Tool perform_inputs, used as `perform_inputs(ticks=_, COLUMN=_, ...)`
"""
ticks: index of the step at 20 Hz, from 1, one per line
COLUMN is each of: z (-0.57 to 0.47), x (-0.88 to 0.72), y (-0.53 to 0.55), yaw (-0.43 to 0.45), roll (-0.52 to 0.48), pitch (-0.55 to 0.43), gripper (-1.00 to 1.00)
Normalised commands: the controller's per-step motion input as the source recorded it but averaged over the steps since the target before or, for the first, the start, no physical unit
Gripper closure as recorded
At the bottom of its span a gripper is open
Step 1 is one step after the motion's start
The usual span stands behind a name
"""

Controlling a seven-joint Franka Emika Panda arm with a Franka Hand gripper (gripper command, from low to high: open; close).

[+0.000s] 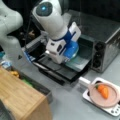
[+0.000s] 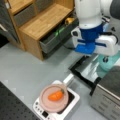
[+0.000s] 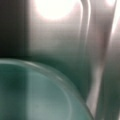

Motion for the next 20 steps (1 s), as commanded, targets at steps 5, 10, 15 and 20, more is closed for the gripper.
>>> perform_inputs(ticks=5, z=0.23, x=0.54, y=-0.04, yaw=0.040, roll=-0.266, pitch=0.121, gripper=-1.00)
perform_inputs(ticks=10, z=0.20, x=0.50, y=-0.06, yaw=0.058, roll=-0.201, pitch=0.120, gripper=-1.00)
perform_inputs(ticks=15, z=0.18, x=0.40, y=-0.07, yaw=0.041, roll=-0.173, pitch=0.115, gripper=-1.00)
perform_inputs(ticks=20, z=0.15, x=0.41, y=-0.10, yaw=0.037, roll=-0.163, pitch=0.108, gripper=-1.00)
